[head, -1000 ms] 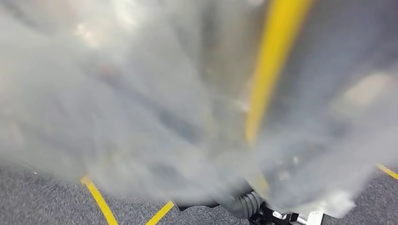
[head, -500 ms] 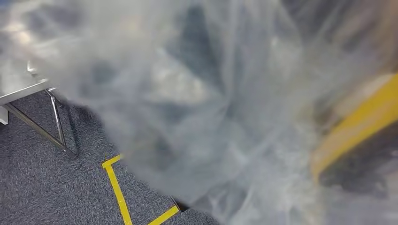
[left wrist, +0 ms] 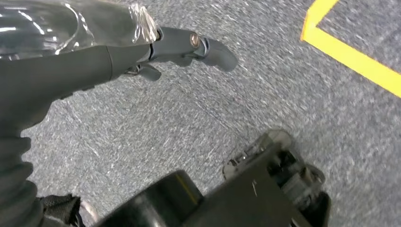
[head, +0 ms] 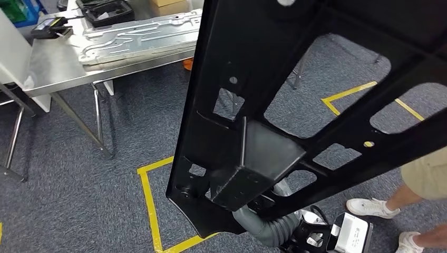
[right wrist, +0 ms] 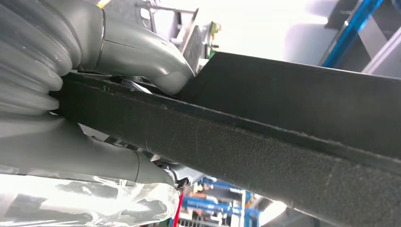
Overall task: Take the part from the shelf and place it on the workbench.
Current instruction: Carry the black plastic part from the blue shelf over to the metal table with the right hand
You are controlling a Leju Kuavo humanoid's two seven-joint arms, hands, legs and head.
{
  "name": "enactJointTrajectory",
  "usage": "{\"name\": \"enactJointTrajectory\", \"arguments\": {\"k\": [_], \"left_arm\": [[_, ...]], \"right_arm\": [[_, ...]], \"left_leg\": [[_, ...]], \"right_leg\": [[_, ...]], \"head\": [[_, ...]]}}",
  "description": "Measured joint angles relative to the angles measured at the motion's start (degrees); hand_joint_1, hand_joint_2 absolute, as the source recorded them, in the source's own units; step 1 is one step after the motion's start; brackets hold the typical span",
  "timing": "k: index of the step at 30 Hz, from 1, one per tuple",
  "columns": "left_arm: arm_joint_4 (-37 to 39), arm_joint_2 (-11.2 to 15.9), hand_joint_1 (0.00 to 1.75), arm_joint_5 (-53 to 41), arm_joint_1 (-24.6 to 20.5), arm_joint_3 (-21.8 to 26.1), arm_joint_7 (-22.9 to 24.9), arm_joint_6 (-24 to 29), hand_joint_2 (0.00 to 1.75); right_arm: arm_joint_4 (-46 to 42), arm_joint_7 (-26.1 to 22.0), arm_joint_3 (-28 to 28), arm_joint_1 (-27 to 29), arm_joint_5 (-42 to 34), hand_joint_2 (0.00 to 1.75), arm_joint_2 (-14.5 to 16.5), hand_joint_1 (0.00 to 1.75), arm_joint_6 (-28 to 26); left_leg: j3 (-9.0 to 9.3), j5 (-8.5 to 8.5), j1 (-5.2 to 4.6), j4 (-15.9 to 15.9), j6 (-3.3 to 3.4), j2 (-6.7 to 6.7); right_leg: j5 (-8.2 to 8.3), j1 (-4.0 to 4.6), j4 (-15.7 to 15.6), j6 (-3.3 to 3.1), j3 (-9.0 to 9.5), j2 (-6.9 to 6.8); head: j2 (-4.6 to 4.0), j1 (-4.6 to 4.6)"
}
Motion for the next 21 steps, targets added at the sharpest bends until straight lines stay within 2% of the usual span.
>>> {"name": "enactJointTrajectory", "arguments": {"k": [1, 2, 3, 4, 5, 6, 7, 9, 10, 11, 12, 14, 16, 17, 19, 20, 21], "left_arm": [[0.00, -0.01, 0.00, 0.01, 0.02, -0.03, -0.01, 0.02, 1.75], [0.00, -0.02, 0.00, 0.03, 0.03, -0.09, -0.01, 0.03, 1.75], [0.00, -0.04, 0.00, 0.03, 0.02, -0.17, -0.02, 0.02, 1.75], [0.00, -0.06, 0.00, 0.05, 0.01, -0.25, -0.03, 0.00, 1.75], [0.00, -0.10, 0.00, 0.06, 0.00, -0.32, -0.04, -0.02, 1.75], [0.00, -0.13, 0.00, 0.07, 0.03, -0.36, -0.05, -0.03, 1.75], [0.00, -0.13, 0.00, 0.09, 0.08, -0.39, -0.05, -0.03, 1.75], [0.00, -0.13, 0.00, 0.09, 0.16, -0.44, -0.05, -0.03, 1.75], [0.00, -0.13, 0.00, 0.08, 0.14, -0.46, -0.05, -0.03, 1.75], [0.00, -0.13, 0.00, 0.07, 0.11, -0.49, -0.05, -0.03, 1.75], [0.00, -0.13, 0.00, 0.07, 0.10, -0.51, -0.05, -0.04, 1.75], [0.00, -0.09, 0.00, 0.06, 0.09, -0.55, -0.05, -0.05, 1.75], [0.00, -0.03, 0.00, 0.05, 0.01, -0.57, -0.07, -0.05, 1.75], [0.00, -0.01, 0.00, 0.05, -0.10, -0.58, -0.10, -0.05, 1.75], [0.00, 0.00, 0.00, 0.09, -0.50, -0.57, -0.23, -0.04, 1.75], [0.00, 0.00, 0.00, 0.12, -0.76, -0.56, -0.29, -0.03, 1.75], [0.00, 0.00, 0.00, 0.14, -0.98, -0.55, -0.34, -0.03, 1.75]], "right_arm": [[-0.03, 0.05, -0.05, -0.05, 0.03, 1.75, -0.01, 1.75, -0.02], [-0.07, 0.10, -0.10, -0.07, 0.08, 1.75, -0.01, 1.75, -0.05], [-0.09, 0.14, -0.14, -0.03, 0.11, 1.75, -0.01, 1.75, -0.08], [-0.10, 0.14, -0.16, 0.07, 0.14, 1.75, -0.02, 1.75, -0.13], [-0.10, 0.17, -0.16, 0.18, 0.15, 1.75, -0.02, 1.75, -0.15], [-0.10, 0.19, -0.16, 0.26, 0.15, 1.75, -0.03, 1.75, -0.18], [-0.10, 0.21, -0.17, 0.30, 0.14, 1.75, -0.03, 1.75, -0.19], [-0.10, 0.22, -0.18, 0.29, 0.14, 1.75, -0.03, 1.75, -0.20], [-0.10, 0.22, -0.18, 0.27, 0.14, 1.75, -0.03, 1.75, -0.20], [-0.12, 0.22, -0.17, 0.26, 0.15, 1.75, -0.02, 1.75, -0.20], [-0.13, 0.22, -0.17, 0.24, 0.15, 1.75, -0.02, 1.75, -0.20], [-0.14, 0.22, -0.18, 0.22, 0.15, 1.75, -0.04, 1.75, -0.20], [-0.16, 0.21, -0.19, 0.16, 0.14, 1.75, -0.04, 1.75, -0.18], [-0.19, 0.21, -0.19, 0.12, 0.15, 1.75, -0.03, 1.75, -0.14], [-0.24, 0.20, -0.18, 0.12, 0.21, 1.75, -0.01, 1.75, -0.07], [-0.26, 0.20, -0.18, 0.13, 0.26, 1.75, -0.01, 1.75, -0.05], [-0.26, 0.20, -0.17, 0.13, 0.32, 1.75, -0.01, 1.75, -0.05]], "left_leg": [[0.38, 0.15, 0.27, -0.33, 0.24, -0.52], [0.76, 0.24, 0.55, -0.59, 0.48, -1.00], [0.93, 0.15, 0.57, -0.64, 0.70, -1.46], [1.06, 0.03, 0.61, -0.61, 0.89, -1.92], [1.19, -0.13, 0.62, -0.59, 0.98, -2.44], [1.37, -0.31, 0.64, -0.56, 0.97, -2.95], [1.65, -0.53, 0.69, -0.53, 0.86, -3.43], [2.37, -1.18, 0.80, -0.43, 0.44, -4.22], [2.57, -1.58, 0.73, -0.25, 0.13, -4.52], [2.63, -1.90, 0.64, -0.13, -0.16, -4.73], [2.54, -2.16, 0.53, -0.09, -0.44, -4.84], [2.52, -2.54, 0.58, -0.18, -0.95, -4.88], [1.98, -3.60, 0.76, 1.52, -1.69, -4.28], [0.79, -4.79, 0.89, 4.08, -2.11, -3.87], [-3.56, -7.93, 1.18, 12.17, -2.82, -3.26], [-5.80, -8.95, 1.30, 15.92, -3.03, -3.15], [-7.23, -8.99, 1.36, 17.98, -3.11, -3.06]], "right_leg": [[-0.79, -0.06, 1.21, 0.21, -0.36, 1.62], [-2.18, -0.14, 3.88, 0.39, -1.55, 3.62], [-3.90, -0.21, 7.74, 0.49, -3.56, 5.37], [-5.47, -0.23, 11.99, 0.59, -6.04, 6.19], [-6.27, -0.24, 15.39, 0.72, -8.29, 6.48], [-5.84, -0.28, 16.78, 0.81, -9.63, 6.52], [-4.16, -0.35, 15.66, 0.86, -9.73, 6.53], [1.00, -0.62, 7.86, 0.94, -7.00, 6.65], [2.86, -0.71, 3.91, 0.91, -5.40, 6.86], [3.87, -0.76, 1.23, 0.79, -4.33, 7.04], [4.01, -0.71, 0.02, 0.57, -3.90, 7.21], [3.66, -0.58, -0.13, -0.13, -3.84, 7.22], [3.39, -0.70, -0.23, -0.84, -3.47, 7.05], [3.24, -0.84, -0.28, -1.14, -3.20, 6.91], [2.78, -0.85, -0.29, -1.42, -2.72, 6.56], [2.52, -0.84, -0.28, -1.43, -2.46, 6.41], [2.24, -0.84, -0.28, -1.40, -2.12, 6.29]], "head": [[0.00, 0.02], [0.00, 0.10], [0.00, 0.16], [0.01, 0.20], [0.01, 0.24], [0.01, 0.24], [0.01, 0.25], [0.01, 0.25], [0.01, 0.25], [0.01, 0.23], [0.01, 0.21], [0.01, 0.20], [0.01, 0.12], [0.01, 0.04], [0.01, -0.08], [0.01, -0.08], [0.01, -0.08]]}}
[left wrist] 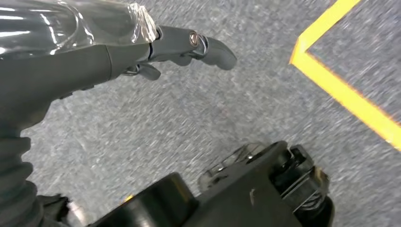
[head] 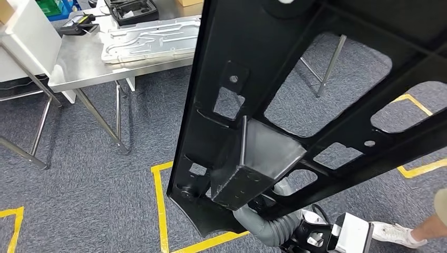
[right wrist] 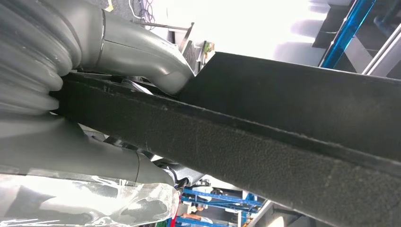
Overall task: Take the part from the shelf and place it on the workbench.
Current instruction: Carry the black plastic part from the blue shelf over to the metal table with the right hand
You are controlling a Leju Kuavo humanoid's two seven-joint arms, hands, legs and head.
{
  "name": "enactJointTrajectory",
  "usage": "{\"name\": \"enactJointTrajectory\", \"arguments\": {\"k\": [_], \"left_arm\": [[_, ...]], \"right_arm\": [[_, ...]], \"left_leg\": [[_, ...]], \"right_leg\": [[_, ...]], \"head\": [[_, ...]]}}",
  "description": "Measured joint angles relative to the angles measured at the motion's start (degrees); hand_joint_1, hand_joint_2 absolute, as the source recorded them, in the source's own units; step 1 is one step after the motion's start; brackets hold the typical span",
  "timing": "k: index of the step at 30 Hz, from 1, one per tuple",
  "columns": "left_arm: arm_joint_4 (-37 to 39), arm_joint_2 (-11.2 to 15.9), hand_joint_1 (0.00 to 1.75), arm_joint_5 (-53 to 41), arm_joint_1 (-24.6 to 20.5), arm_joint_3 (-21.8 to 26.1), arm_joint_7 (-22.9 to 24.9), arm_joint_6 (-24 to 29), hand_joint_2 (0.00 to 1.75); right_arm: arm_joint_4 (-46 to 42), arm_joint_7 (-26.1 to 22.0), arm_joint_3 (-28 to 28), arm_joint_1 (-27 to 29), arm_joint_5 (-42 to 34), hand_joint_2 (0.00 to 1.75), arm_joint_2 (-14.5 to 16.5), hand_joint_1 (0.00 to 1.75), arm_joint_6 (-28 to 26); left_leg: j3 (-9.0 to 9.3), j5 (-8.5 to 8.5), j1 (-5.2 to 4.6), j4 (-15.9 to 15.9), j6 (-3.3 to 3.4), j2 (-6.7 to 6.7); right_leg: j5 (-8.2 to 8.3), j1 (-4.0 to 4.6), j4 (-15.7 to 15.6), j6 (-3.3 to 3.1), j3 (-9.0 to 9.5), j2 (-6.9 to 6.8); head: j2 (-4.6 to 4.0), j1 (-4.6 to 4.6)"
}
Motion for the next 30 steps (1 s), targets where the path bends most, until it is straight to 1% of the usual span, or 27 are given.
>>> {"name": "enactJointTrajectory", "arguments": {"k": [1, 2, 3, 4, 5, 6, 7, 9, 10, 11, 12, 14, 15, 16, 17, 18, 19, 20, 21, 23, 24, 25, 26, 27, 28, 29, 30], "left_arm": [[0.00, 0.00, 0.00, 0.01, -0.14, 0.01, -0.01, 0.00, 1.75], [0.00, 0.00, 0.00, 0.00, -0.16, 0.01, 0.05, 0.00, 1.75], [0.00, 0.00, 0.00, -0.01, -0.06, -0.01, 0.10, -0.02, 1.75], [0.00, 0.00, 0.00, -0.04, 0.04, -0.03, 0.15, -0.04, 1.75], [0.00, 0.00, 0.00, -0.08, 0.12, -0.05, 0.17, -0.06, 1.75], [0.00, 0.00, 0.00, -0.10, 0.21, -0.08, 0.17, -0.08, 1.75], [0.00, 0.00, 0.00, -0.13, 0.27, -0.10, 0.17, -0.08, 1.75], [0.00, 0.00, 0.00, -0.14, 0.40, -0.13, 0.18, -0.06, 1.75], [0.00, 0.01, 0.00, -0.15, 0.45, -0.14, 0.18, -0.05, 1.75], [0.00, 0.01, 0.00, -0.15, 0.48, -0.15, 0.18, -0.04, 1.75], [0.00, -0.01, 0.00, -0.15, 0.49, -0.15, 0.18, -0.03, 1.75], [0.00, -0.05, 0.00, -0.15, 0.53, -0.18, 0.17, -0.05, 1.75], [0.00, -0.08, 0.00, -0.15, 0.62, -0.19, 0.17, -0.07, 1.75], [0.00, -0.08, 0.00, -0.15, 0.72, -0.20, 0.17, -0.09, 1.75], [0.00, -0.08, 0.00, -0.15, 0.81, -0.20, 0.17, -0.09, 1.75], [0.00, -0.08, 0.00, -0.15, 0.86, -0.21, 0.17, -0.09, 1.75], [0.00, -0.09, 0.00, -0.16, 0.84, -0.21, 0.17, -0.09, 1.75], [0.00, -0.10, 0.00, -0.16, 0.78, -0.21, 0.17, -0.09, 1.75], [0.00, -0.10, 0.00, -0.16, 0.75, -0.21, 0.18, -0.09, 1.75], [0.00, -0.11, 0.00, -0.16, 0.77, -0.22, 0.19, -0.09, 1.75], [0.00, -0.08, 0.00, -0.16, 0.81, -0.24, 0.20, -0.08, 1.75], [0.00, -0.05, 0.00, -0.16, 0.80, -0.24, 0.19, -0.07, 1.75], [0.00, -0.04, 0.00, -0.16, 0.71, -0.24, 0.19, -0.05, 1.75], [0.00, -0.02, 0.00, -0.16, 0.61, -0.25, 0.17, -0.03, 1.75], [0.00, -0.04, 0.00, -0.13, 0.52, -0.23, 0.12, -0.02, 1.75], [0.00, -0.04, 0.00, -0.09, 0.38, -0.22, 0.07, -0.01, 1.75], [0.00, -0.04, 0.00, -0.07, 0.25, -0.21, 0.01, -0.01, 1.75]], "right_arm": [[0.00, 0.00, 0.00, 0.00, 0.07, 1.75, 0.00, 1.75, 0.01], [-0.01, 0.00, 0.00, -0.01, 0.14, 1.75, 0.00, 1.75, 0.02], [-0.02, 0.00, 0.00, -0.02, 0.20, 1.75, 0.00, 1.75, 0.04], [-0.03, -0.01, 0.00, -0.05, 0.26, 1.75, 0.00, 1.75, 0.05], [-0.04, -0.02, 0.00, -0.08, 0.29, 1.75, 0.00, 1.75, 0.07], [-0.05, -0.03, -0.01, -0.11, 0.31, 1.75, 0.00, 1.75, 0.07], [-0.06, -0.04, -0.01, -0.13, 0.32, 1.75, 0.00, 1.75, 0.07], [-0.07, -0.06, -0.02, -0.21, 0.33, 1.75, 0.00, 1.75, 0.08], [-0.08, -0.07, -0.02, -0.27, 0.34, 1.75, 0.00, 1.75, 0.09], [-0.09, -0.08, -0.03, -0.35, 0.34, 1.75, 0.01, 1.75, 0.09], [-0.10, -0.08, -0.03, -0.38, 0.34, 1.75, 0.02, 1.75, 0.09], [-0.11, -0.08, -0.03, -0.35, 0.34, 1.75, 0.03, 1.75, 0.09], [-0.11, -0.08, -0.02, -0.30, 0.34, 1.75, 0.03, 1.75, 0.09], [-0.11, -0.07, -0.02, -0.26, 0.34, 1.75, 0.02, 1.75, 0.09], [-0.11, -0.07, -0.02, -0.24, 0.34, 1.75, 0.02, 1.75, 0.09], [-0.11, -0.07, -0.03, -0.24, 0.34, 1.75, 0.02, 1.75, 0.09], [-0.10, -0.08, -0.03, -0.24, 0.34, 1.75, 0.02, 1.75, 0.09], [-0.10, -0.08, -0.03, -0.26, 0.35, 1.75, 0.03, 1.75, 0.09], [-0.11, -0.08, -0.04, -0.26, 0.35, 1.75, 0.04, 1.75, 0.10], [-0.15, -0.09, -0.04, -0.27, 0.35, 1.75, 0.03, 1.75, 0.11], [-0.18, -0.09, -0.04, -0.25, 0.35, 1.75, 0.02, 1.75, 0.10], [-0.21, -0.13, -0.05, -0.28, 0.34, 1.75, 0.00, 1.75, 0.10], [-0.25, -0.16, -0.05, -0.33, 0.35, 1.75, -0.01, 1.75, 0.10], [-0.29, -0.20, -0.06, -0.37, 0.35, 1.75, 0.01, 1.75, 0.10], [-0.32, -0.23, -0.07, -0.38, 0.36, 1.75, 0.01, 1.75, 0.10], [-0.33, -0.24, -0.06, -0.33, 0.37, 1.75, 0.02, 1.75, 0.10], [-0.33, -0.24, -0.05, -0.27, 0.37, 1.75, 0.02, 1.75, 0.10]], "left_leg": [[-0.23, 1.20, 0.03, -0.37, 0.01, 0.08], [0.74, 3.43, 0.04, -3.17, 0.13, 0.18], [2.48, 6.15, 0.02, -7.55, 0.38, 0.33], [4.23, 8.12, -0.15, -11.80, 0.74, 0.54], [5.45, 9.25, -0.36, -14.95, 1.16, 0.72], [6.07, 9.56, -0.58, -16.76, 1.59, 0.85], [6.19, 9.19, -0.74, -17.36, 2.04, 0.86], [6.84, 9.05, -0.62, -17.99, 2.88, 0.56], [7.41, 8.97, -0.49, -18.25, 3.29, 0.43], [8.01, 8.85, -0.42, -18.40, 3.64, 0.34], [8.43, 8.66, -0.41, -18.52, 3.92, 0.32], [8.88, 8.16, -0.60, -18.50, 4.30, 0.25], [9.14, 7.87, -0.70, -18.50, 4.35, 0.19], [9.51, 7.53, -0.76, -18.49, 4.34, 0.10], [10.05, 7.15, -0.79, -18.48, 4.27, -0.01], [10.65, 6.69, -0.79, -18.49, 4.17, -0.12], [11.22, 6.23, -0.82, -18.46, 4.00, -0.22], [11.53, 5.83, -0.87, -18.43, 3.76, -0.30], [11.62, 5.45, -0.91, -18.44, 3.44, -0.34], [11.73, 5.11, -1.00, -18.15, 2.80, -0.36], [11.87, 4.94, -0.95, -18.01, 2.55, -0.35], [11.89, 4.63, -0.91, -17.19, 2.27, -0.30], [11.22, 3.94, -0.78, -15.41, 1.92, -0.24], [9.74, 2.85, -0.54, -12.42, 1.47, -0.15], [7.54, 1.35, -0.32, -8.32, 0.99, -0.04], [4.95, -0.06, -0.08, -4.19, 0.63, 0.05], [2.81, -0.84, 0.09, -1.35, 0.39, 0.14]], "right_leg": [[-0.32, -0.01, 0.00, 0.07, 0.44, -0.08], [-0.67, -0.01, 0.00, 0.17, 0.98, -0.10], [-1.03, -0.01, -0.04, 0.33, 1.52, -0.10], [-1.38, 0.09, -0.07, 0.56, 1.98, -0.09], [-1.64, 0.15, -0.19, 0.84, 2.23, -0.08], [-1.79, 0.21, -0.42, 1.16, 2.41, -0.11], [-1.66, 0.31, -0.39, 1.55, 2.51, -0.13], [-1.49, 0.29, -0.01, 2.14, 2.80, -0.23], [-1.85, 0.30, 1.14, 2.30, 2.58, -0.20], [-2.88, 0.28, 3.17, 2.35, 1.70, -0.15], [-4.41, 0.29, 6.42, 2.39, -0.02, -0.05], [-7.46, 0.39, 14.09, 2.52, -4.88, 0.11], [-7.95, 0.42, 16.40, 2.55, -6.81, 0.15], [-7.19, 0.45, 16.52, 2.52, -7.70, 0.17], [-5.19, 0.46, 14.37, 2.46, -7.40, 0.18], [-2.29, 0.46, 10.35, 2.39, -6.09, 0.19], [0.08, 0.52, 6.14, 2.25, -4.58, 0.25], [1.26, 0.63, 2.79, 2.05, -3.39, 0.27], [1.88, 0.77, 0.72, 1.76, -2.67, 0.31], [1.31, 0.94, -0.12, 0.97, -2.34, 0.33], [1.50, 0.82, -0.23, 0.59, -1.96, 0.33], [1.28, 0.64, -0.33, 0.25, -1.48, 0.29], [1.03, 0.44, -0.41, 0.00, -0.95, 0.23], [0.77, 0.27, -0.48, -0.15, -0.50, 0.17], [0.41, 0.21, -0.51, -0.25, -0.17, 0.14], [0.03, 0.19, -0.50, -0.25, 0.14, 0.12], [-0.38, 0.19, -0.50, -0.22, 0.56, 0.11]], "head": [[0.00, 0.00], [0.00, -0.01], [0.00, -0.01], [-0.01, -0.01], [-0.01, -0.02], [-0.01, -0.04], [-0.01, -0.05], [0.00, -0.04], [-0.01, -0.03], [-0.01, 0.01], [-0.01, 0.03], [0.00, 0.06], [-0.01, 0.05], [-0.01, 0.05], [-0.01, 0.05], [-0.01, 0.05], [-0.01, 0.02], [-0.01, -0.03], [-0.01, -0.08], [0.00, -0.14], [0.00, -0.12], [-0.01, -0.18], [-0.01, -0.29], [-0.01, -0.40], [-0.01, -0.52], [0.00, -0.58], [0.00, -0.57]]}}
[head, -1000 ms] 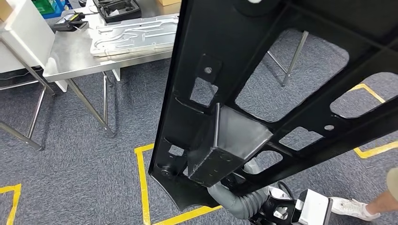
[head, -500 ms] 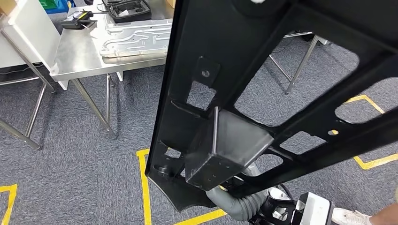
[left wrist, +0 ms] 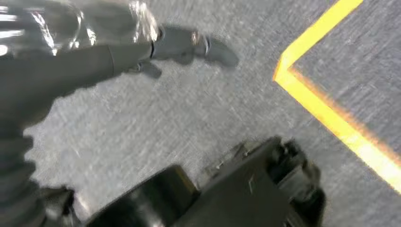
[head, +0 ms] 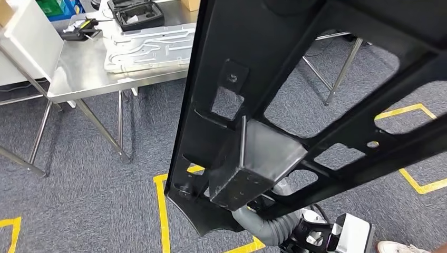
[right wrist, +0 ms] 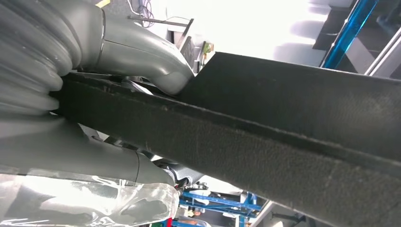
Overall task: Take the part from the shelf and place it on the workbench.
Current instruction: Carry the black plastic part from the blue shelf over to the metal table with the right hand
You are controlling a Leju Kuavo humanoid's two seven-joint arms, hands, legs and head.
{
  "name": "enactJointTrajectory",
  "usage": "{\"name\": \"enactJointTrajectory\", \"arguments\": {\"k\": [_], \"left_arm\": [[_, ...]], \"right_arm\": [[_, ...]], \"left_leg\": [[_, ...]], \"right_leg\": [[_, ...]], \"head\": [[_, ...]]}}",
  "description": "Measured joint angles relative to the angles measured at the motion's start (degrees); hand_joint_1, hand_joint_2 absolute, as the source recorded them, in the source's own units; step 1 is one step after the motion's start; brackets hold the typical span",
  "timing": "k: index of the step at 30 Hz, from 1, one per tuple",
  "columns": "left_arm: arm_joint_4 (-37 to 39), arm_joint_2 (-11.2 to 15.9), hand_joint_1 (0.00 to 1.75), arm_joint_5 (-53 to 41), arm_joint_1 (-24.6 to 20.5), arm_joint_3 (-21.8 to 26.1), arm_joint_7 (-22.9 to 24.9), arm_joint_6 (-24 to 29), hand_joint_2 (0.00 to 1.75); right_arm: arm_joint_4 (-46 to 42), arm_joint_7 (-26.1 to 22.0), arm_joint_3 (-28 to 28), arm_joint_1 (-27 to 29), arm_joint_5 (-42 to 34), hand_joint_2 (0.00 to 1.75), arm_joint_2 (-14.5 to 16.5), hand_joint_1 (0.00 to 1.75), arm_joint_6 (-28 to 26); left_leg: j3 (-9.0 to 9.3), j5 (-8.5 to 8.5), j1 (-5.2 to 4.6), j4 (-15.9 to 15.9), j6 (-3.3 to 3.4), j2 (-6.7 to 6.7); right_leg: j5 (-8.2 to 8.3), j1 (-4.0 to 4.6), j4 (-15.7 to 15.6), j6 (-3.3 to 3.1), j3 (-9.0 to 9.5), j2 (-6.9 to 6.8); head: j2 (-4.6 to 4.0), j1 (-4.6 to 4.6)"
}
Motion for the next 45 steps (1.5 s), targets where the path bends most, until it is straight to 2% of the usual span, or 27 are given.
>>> {"name": "enactJointTrajectory", "arguments": {"k": [1, 2, 4, 5, 7, 9, 11, 12, 14, 16, 17, 18, 20, 21, 22, 24, 26, 27, 30, 31, 32, 33, 35, 37, 42, 43, 45], "left_arm": [[0.00, 0.00, 0.00, 0.02, -0.11, 0.02, -0.05, 0.01, 1.75], [0.00, 0.00, 0.00, 0.01, -0.21, 0.02, -0.03, 0.01, 1.75], [0.00, 0.01, 0.00, -0.02, -0.13, 0.02, 0.04, 0.00, 1.75], [0.00, 0.01, 0.00, -0.03, -0.05, 0.01, 0.08, -0.01, 1.75], [0.00, 0.02, 0.00, -0.06, 0.06, 0.00, 0.12, -0.01, 1.75], [0.00, 0.02, 0.00, -0.07, 0.07, 0.00, 0.12, -0.01, 1.75], [0.01, 0.04, 0.00, -0.09, 0.18, 0.00, 0.12, -0.01, 1.75], [0.02, 0.04, 0.00, -0.09, 0.23, 0.00, 0.12, 0.01, 1.75], [0.02, 0.01, 0.00, -0.09, 0.32, -0.01, 0.12, -0.02, 1.75], [0.02, -0.04, 0.00, -0.09, 0.49, -0.02, 0.12, -0.04, 1.75], [0.02, -0.05, 0.00, -0.09, 0.59, -0.02, 0.12, -0.03, 1.75], [0.02, -0.05, 0.00, -0.09, 0.66, -0.02, 0.12, -0.03, 1.75], [0.02, -0.08, 0.00, -0.09, 0.66, -0.03, 0.12, -0.02, 1.75], [0.02, -0.10, 0.00, -0.09, 0.62, -0.03, 0.12, -0.02, 1.75], [0.02, -0.14, 0.00, -0.09, 0.60, -0.04, 0.14, -0.04, 1.75], [0.02, -0.15, 0.00, -0.09, 0.59, -0.05, 0.15, -0.08, 1.75], [0.02, -0.12, 0.00, -0.09, 0.50, -0.07, 0.14, -0.05, 1.75], [0.02, -0.10, 0.00, -0.09, 0.40, -0.07, 0.13, -0.03, 1.75], [0.01, -0.11, 0.00, -0.06, 0.12, -0.03, 0.03, -0.01, 1.75], [0.01, -0.11, 0.00, -0.06, 0.00, -0.02, -0.02, 0.00, 1.75], [0.00, -0.11, 0.00, -0.08, -0.12, -0.02, -0.04, 0.01, 1.75], [0.00, -0.11, 0.00, -0.09, -0.17, -0.02, -0.01, 0.01, 1.75], [0.01, -0.10, 0.00, -0.09, -0.06, -0.03, 0.08, 0.00, 1.75], [0.02, -0.08, 0.00, -0.08, 0.10, -0.03, 0.12, -0.01, 1.75], [0.02, -0.05, 0.00, -0.09, 0.16, -0.05, 0.11, -0.01, 1.75], [0.02, -0.04, 0.00, -0.09, 0.18, -0.06, 0.12, -0.01, 1.75], [0.02, -0.05, 0.00, -0.09, 0.19, -0.08, 0.12, -0.01, 1.75]], "right_arm": [[0.00, -0.01, 0.01, 0.05, 0.00, 1.75, 0.00, 1.75, 0.02], [0.00, -0.01, 0.01, 0.08, 0.01, 1.75, 0.01, 1.75, 0.03], [0.00, -0.03, 0.00, 0.06, 0.02, 1.75, 0.01, 1.75, 0.05], [0.00, -0.03, -0.01, 0.06, 0.02, 1.75, 0.01, 1.75, 0.05], [-0.01, -0.05, -0.01, 0.07, 0.03, 1.75, 0.01, 1.75, 0.05], [-0.04, -0.05, -0.03, 0.04, 0.07, 1.75, 0.01, 1.75, 0.13], [-0.07, -0.08, -0.10, -0.04, 0.10, 1.75, -0.01, 1.75, 0.20], [-0.08, -0.09, -0.14, -0.07, 0.11, 1.75, 0.00, 1.75, 0.20], [-0.09, -0.10, -0.19, -0.03, 0.12, 1.75, 0.01, 1.75, 0.20], [-0.09, -0.09, -0.25, 0.05, 0.11, 1.75, 0.00, 1.75, 0.21], [-0.09, -0.09, -0.30, 0.08, 0.11, 1.75, 0.00, 1.75, 0.21], [-0.09, -0.09, -0.35, 0.09, 0.12, 1.75, 0.00, 1.75, 0.21], [-0.08, -0.09, -0.41, 0.13, 0.13, 1.75, 0.01, 1.75, 0.20], [-0.07, -0.09, -0.43, 0.13, 0.14, 1.75, 0.01, 1.75, 0.21], [-0.08, -0.09, -0.44, 0.16, 0.15, 1.75, 0.02, 1.75, 0.21], [-0.15, -0.08, -0.48, 0.15, 0.16, 1.75, 0.01, 1.75, 0.22], [-0.23, -0.12, -0.50, 0.12, 0.20, 1.75, -0.01, 1.75, 0.22], [-0.26, -0.15, -0.51, 0.10, 0.26, 1.75, 0.01, 1.75, 0.22], [-0.31, -0.17, -0.50, 0.13, 0.39, 1.75, 0.02, 1.75, 0.22], [-0.31, -0.17, -0.49, 0.15, 0.39, 1.75, 0.02, 1.75, 0.22], [-0.31, -0.17, -0.49, 0.18, 0.41, 1.75, 0.02, 1.75, 0.22], [-0.31, -0.17, -0.49, 0.18, 0.43, 1.75, 0.03, 1.75, 0.22], [-0.30, -0.18, -0.49, 0.19, 0.46, 1.75, 0.03, 1.75, 0.22], [-0.30, -0.18, -0.49, 0.16, 0.47, 1.75, 0.04, 1.75, 0.22], [-0.31, -0.17, -0.50, 0.05, 0.48, 1.75, 0.05, 1.75, 0.23], [-0.32, -0.18, -0.51, -0.02, 0.49, 1.75, 0.05, 1.75, 0.27], [-0.32, -0.19, -0.51, -0.08, 0.49, 1.75, 0.07, 1.75, 0.36]], "left_leg": [[-1.23, 0.23, 0.08, 0.89, -0.09, 0.09], [-1.33, 1.72, 0.10, -0.52, -0.06, 0.15], [0.75, 7.00, 0.00, -8.11, 0.39, 0.28], [1.67, 8.79, -0.23, -11.65, 0.74, 0.41], [2.53, 10.12, -0.77, -15.33, 1.71, 0.59], [3.16, 9.93, -0.82, -16.23, 2.57, 0.47], [4.47, 9.71, -0.54, -16.99, 3.25, 0.28], [5.13, 9.47, -0.47, -17.25, 3.58, 0.21], [6.08, 8.72, -0.60, -17.40, 4.13, 0.15], [7.17, 7.75, -0.78, -17.40, 4.33, 0.01], [7.93, 7.17, -0.85, -17.39, 4.33, -0.09], [8.82, 6.54, -0.89, -17.40, 4.28, -0.20], [10.47, 5.21, -0.99, -17.32, 4.00, -0.36], [10.90, 4.65, -1.06, -17.32, 3.74, -0.42], [11.21, 4.18, -1.12, -17.31, 3.39, -0.45], [11.46, 3.79, -1.21, -17.00, 2.75, -0.46], [10.59, 3.58, -1.15, -14.47, 2.19, -0.32], [9.02, 3.04, -1.00, -11.72, 1.84, -0.23], [1.57, -0.86, -0.28, -0.84, 0.80, 0.00], [-0.14, -1.65, -0.11, 0.83, 0.60, 0.06], [-0.83, -1.25, 0.00, 0.50, 0.47, 0.10], [-0.51, 0.53, 0.06, -1.93, 0.42, 0.15], [1.53, 6.20, -0.01, -9.80, 0.66, 0.24], [2.77, 8.73, -0.42, -14.57, 1.39, 0.30], [4.32, 8.63, -0.54, -15.63, 3.26, 0.18], [5.00, 8.39, -0.46, -15.87, 3.70, 0.14], [5.82, 8.03, -0.50, -16.10, 4.16, 0.12]], "right_leg": [[-0.48, 0.00, 0.00, 0.06, 0.57, 0.01], [-1.00, -0.01, 0.00, 0.15, 1.30, 0.05], [-2.09, -0.02, -0.07, 0.44, 2.89, 0.12], [-2.50, 0.00, -0.21, 0.65, 3.49, 0.17], [-2.91, 0.03, -0.60, 1.28, 4.00, 0.21], [-2.78, 0.15, -0.73, 1.98, 4.32, 0.22], [-3.07, 0.22, 1.75, 2.31, 3.60, 0.23], [-3.88, 0.22, 4.74, 2.36, 2.05, 0.25], [-6.71, 0.27, 12.58, 2.40, -2.98, 0.28], [-8.40, 0.34, 16.76, 2.43, -7.04, 0.29], [-7.47, 0.38, 15.87, 2.41, -7.67, 0.29], [-5.23, 0.40, 13.03, 2.35, -7.30, 0.29], [0.72, 0.55, 5.10, 2.00, -5.38, 0.31], [2.32, 0.72, 2.42, 1.79, -4.66, 0.30], [3.25, 0.89, 0.96, 1.50, -4.34, 0.33], [2.96, 0.94, 0.60, 0.95, -4.00, 0.35], [2.80, 0.58, 0.33, 0.35, -3.20, 0.34], [2.52, 0.41, 0.25, 0.14, -2.77, 0.33], [1.42, 0.31, 0.21, -0.08, -1.80, 0.30], [1.00, 0.28, 0.21, -0.03, -1.33, 0.32], [0.54, 0.25, 0.21, 0.06, -0.73, 0.35], [0.05, 0.21, 0.21, 0.18, 0.00, 0.38], [-0.94, 0.18, 0.15, 0.59, 1.45, 0.44], [-1.62, 0.22, -0.05, 1.21, 2.11, 0.53], [-2.45, 0.22, 0.87, 2.59, 2.90, 0.53], [-3.30, 0.21, 2.59, 2.82, 2.30, 0.52], [-6.12, 0.31, 9.37, 3.04, -1.59, 0.52]], "head": [[0.00, 0.01], [0.00, 0.00], [-0.01, 0.00], [-0.01, -0.01], [-0.02, -0.02], [-0.02, 0.00], [-0.02, 0.07], [-0.02, 0.09], [-0.01, 0.13], [0.00, 0.14], [-0.01, 0.14], [-0.01, 0.14], [-0.01, 0.09], [-0.01, 0.07], [-0.01, 0.03], [-0.02, 0.04], [-0.02, 0.00], [-0.02, -0.03], [-0.01, -0.09], [-0.01, -0.09], [-0.01, -0.09], [-0.01, -0.09], [-0.02, -0.09], [-0.02, -0.09], [-0.01, -0.02], [-0.02, 0.01], [-0.02, 0.05]]}}
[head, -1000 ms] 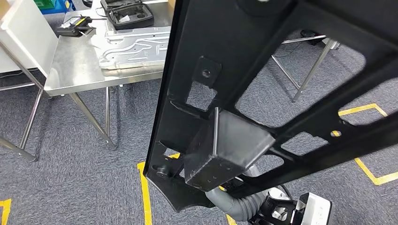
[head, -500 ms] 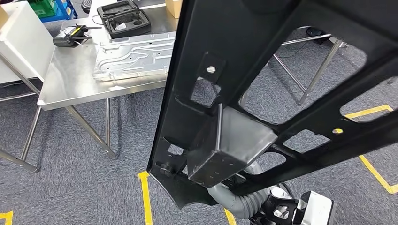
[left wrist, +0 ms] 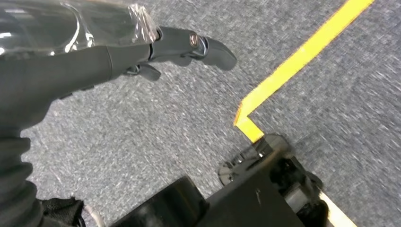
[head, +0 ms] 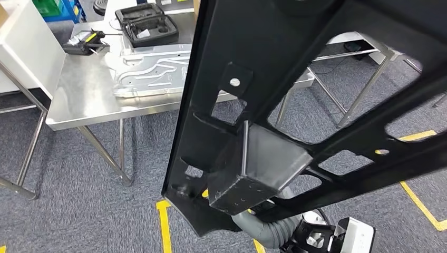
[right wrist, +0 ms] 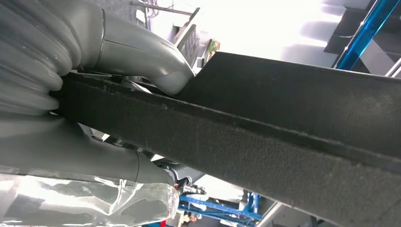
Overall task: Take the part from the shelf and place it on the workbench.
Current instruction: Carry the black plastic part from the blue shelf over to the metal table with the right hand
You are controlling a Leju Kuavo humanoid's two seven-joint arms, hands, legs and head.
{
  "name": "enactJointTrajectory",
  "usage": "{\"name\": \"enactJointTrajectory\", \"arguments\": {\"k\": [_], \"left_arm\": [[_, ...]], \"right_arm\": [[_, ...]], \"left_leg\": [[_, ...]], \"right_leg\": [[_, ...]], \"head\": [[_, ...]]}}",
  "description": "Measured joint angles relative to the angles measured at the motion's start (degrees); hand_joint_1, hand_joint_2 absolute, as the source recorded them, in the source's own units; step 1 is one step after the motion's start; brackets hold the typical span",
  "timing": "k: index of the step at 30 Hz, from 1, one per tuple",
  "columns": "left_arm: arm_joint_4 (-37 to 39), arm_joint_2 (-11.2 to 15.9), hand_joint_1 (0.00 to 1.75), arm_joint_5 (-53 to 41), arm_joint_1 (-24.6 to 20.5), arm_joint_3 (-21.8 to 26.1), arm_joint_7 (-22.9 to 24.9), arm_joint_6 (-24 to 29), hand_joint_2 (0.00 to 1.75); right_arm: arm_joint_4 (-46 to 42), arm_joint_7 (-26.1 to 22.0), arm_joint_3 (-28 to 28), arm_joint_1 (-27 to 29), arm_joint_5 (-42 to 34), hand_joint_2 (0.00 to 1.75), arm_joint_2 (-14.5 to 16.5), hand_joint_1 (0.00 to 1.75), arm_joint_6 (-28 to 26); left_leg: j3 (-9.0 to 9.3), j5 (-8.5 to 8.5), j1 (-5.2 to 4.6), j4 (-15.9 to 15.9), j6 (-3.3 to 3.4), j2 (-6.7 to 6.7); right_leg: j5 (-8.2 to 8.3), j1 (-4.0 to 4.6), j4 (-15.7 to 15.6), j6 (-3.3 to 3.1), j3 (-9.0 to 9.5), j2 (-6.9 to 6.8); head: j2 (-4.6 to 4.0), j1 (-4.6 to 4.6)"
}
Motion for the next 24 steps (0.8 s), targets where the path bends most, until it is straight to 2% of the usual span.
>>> {"name": "enactJointTrajectory", "arguments": {"k": [1, 2, 3, 4, 6, 7, 9, 10, 12, 13, 14, 17, 18, 19, 20, 22, 23, 24], "left_arm": [[0.00, -0.02, 0.00, 0.00, -0.01, -0.01, 0.00, -0.01, 1.75], [0.00, -0.03, 0.00, 0.00, 0.03, -0.01, 0.00, -0.01, 1.75], [0.00, -0.03, 0.00, 0.00, 0.11, -0.01, 0.00, -0.01, 1.75], [0.00, -0.02, 0.00, 0.00, 0.20, -0.01, 0.00, -0.01, 1.75], [0.00, -0.06, 0.00, 0.00, 0.33, -0.01, 0.00, -0.01, 1.75], [0.00, -0.10, 0.00, 0.00, 0.32, -0.01, 0.00, -0.01, 1.75], [0.00, -0.19, 0.00, 0.00, 0.31, -0.01, 0.01, -0.04, 1.75], [0.00, -0.19, 0.00, 0.01, 0.35, -0.02, 0.01, -0.07, 1.75], [0.00, -0.13, 0.00, 0.01, 0.44, -0.04, 0.01, -0.11, 1.75], [0.00, -0.10, 0.00, 0.01, 0.41, -0.04, 0.00, -0.08, 1.75], [0.00, -0.08, 0.00, 0.01, 0.35, -0.05, -0.01, -0.04, 1.75], [0.00, -0.08, 0.00, 0.16, 0.06, 0.03, -0.28, 0.02, 1.75], [0.00, -0.07, 0.00, 0.21, -0.09, 0.07, -0.37, 0.03, 1.75], [0.00, -0.07, 0.00, 0.22, -0.22, 0.09, -0.39, 0.03, 1.75], [0.00, -0.06, 0.00, 0.24, -0.26, 0.10, -0.39, 0.02, 1.75], [0.00, -0.04, 0.00, 0.31, -0.03, 0.10, -0.39, 0.02, 1.75], [0.00, -0.02, 0.00, 0.35, 0.10, 0.10, -0.39, 0.01, 1.75], [0.00, -0.01, 0.00, 0.40, 0.20, 0.10, -0.42, 0.01, 1.75]], "right_arm": [[0.01, 0.00, 0.00, 0.00, 0.00, 1.75, 0.01, 1.75, 0.03], [0.01, 0.01, 0.00, 0.03, -0.01, 1.75, 0.02, 1.75, 0.04], [0.02, 0.01, 0.00, 0.06, -0.01, 1.75, 0.01, 1.75, 0.04], [0.02, 0.02, 0.00, 0.07, -0.01, 1.75, 0.01, 1.75, 0.04], [0.02, 0.01, 0.00, 0.06, -0.01, 1.75, 0.02, 1.75, 0.04], [0.02, 0.00, 0.01, 0.04, 0.00, 1.75, 0.03, 1.75, 0.04], [0.00, -0.04, 0.01, 0.06, 0.05, 1.75, 0.04, 1.75, 0.05], [-0.01, -0.05, 0.02, 0.08, 0.07, 1.75, 0.04, 1.75, 0.05], [-0.03, -0.06, 0.01, 0.12, 0.10, 1.75, 0.04, 1.75, 0.04], [-0.06, -0.08, 0.01, 0.08, 0.12, 1.75, 0.05, 1.75, 0.04], [-0.09, -0.10, 0.01, 0.06, 0.15, 1.75, 0.09, 1.75, 0.04], [-0.16, -0.14, 0.02, 0.14, 0.35, 1.75, 0.18, 1.75, 0.04], [-0.16, -0.14, 0.02, 0.19, 0.47, 1.75, 0.20, 1.75, 0.04], [-0.16, -0.14, 0.02, 0.22, 0.58, 1.75, 0.22, 1.75, 0.04], [-0.16, -0.14, 0.02, 0.24, 0.68, 1.75, 0.24, 1.75, 0.04], [-0.16, -0.14, 0.02, 0.26, 0.82, 1.75, 0.29, 1.75, 0.04], [-0.16, -0.14, 0.02, 0.25, 0.90, 1.75, 0.33, 1.75, 0.04], [-0.17, -0.12, 0.03, 0.24, 0.98, 1.75, 0.37, 1.75, 0.04]], "left_leg": [[0.25, -0.30, -0.14, -0.01, 0.20, 0.00], [0.57, -0.66, -0.31, -0.01, 0.33, -0.03], [1.02, -1.07, -0.47, -0.01, 0.42, -0.07], [1.64, -1.54, -0.63, -0.01, 0.45, -0.14], [3.05, -2.59, -0.84, -0.05, 0.39, -0.27], [3.60, -3.07, -0.94, -0.07, 0.25, -0.35], [4.09, -3.74, -1.07, -0.09, -0.25, -0.37], [4.31, -3.92, -1.13, -0.03, -0.53, -0.35], [4.39, -4.39, -1.21, 0.86, -1.10, -0.22], [3.58, -4.85, -1.17, 2.54, -1.43, -0.17], [1.96, -5.71, -1.01, 5.39, -1.89, -0.11], [-5.19, -9.23, -0.04, 16.21, -3.17, -0.01], [-6.68, -9.35, 0.23, 17.65, -3.45, 0.02], [-7.22, -8.31, 0.41, 17.13, -3.64, 0.06], [-6.70, -6.07, 0.52, 14.49, -3.73, 0.09], [-4.16, -0.74, 0.53, 6.63, -3.56, 0.14], [-3.26, 0.28, 0.34, 3.65, -3.28, 0.14], [-2.80, 0.55, 0.13, 2.01, -2.92, 0.15]], "right_leg": [[-1.29, 0.06, 3.90, 0.01, -2.61, 0.00], [-1.82, 0.15, 6.77, -0.10, -4.89, 0.00], [-1.27, 0.26, 7.74, -0.29, -6.30, 0.00], [0.59, 0.39, 6.34, -0.62, -6.54, 0.00], [6.15, 0.85, -0.90, -1.48, -4.54, 0.01], [7.44, 1.13, -4.34, -1.87, -3.48, -0.02], [7.77, 1.47, -7.58, -2.35, -2.44, -0.08], [7.39, 1.50, -7.96, -2.47, -2.31, -0.12], [8.19, 1.07, -8.50, -2.85, -1.45, -0.14], [7.97, 0.84, -8.66, -3.05, -0.96, -0.18], [7.76, 0.60, -8.81, -3.23, -0.49, -0.22], [6.72, 0.44, -8.87, -3.47, 0.56, -0.27], [6.30, 0.40, -8.87, -3.40, 1.07, -0.24], [5.85, 0.35, -8.87, -3.30, 1.69, -0.19], [5.36, 0.29, -8.88, -3.15, 2.43, -0.14], [4.47, 0.17, -8.99, -2.75, 3.80, -0.03], [4.13, 0.16, -9.08, -2.48, 4.23, 0.01], [3.89, 0.16, -9.24, -2.17, 4.43, 0.03]], "head": [[0.00, 0.00], [0.00, 0.01], [0.00, 0.01], [0.00, 0.01], [0.00, -0.01], [0.00, -0.05], [0.01, -0.09], [0.01, -0.08], [0.02, -0.03], [0.02, -0.09], [0.02, -0.14], [0.01, -0.25], [0.00, -0.25], [0.01, -0.25], [0.01, -0.25], [0.01, -0.24], [0.00, -0.24], [0.00, -0.25]]}}
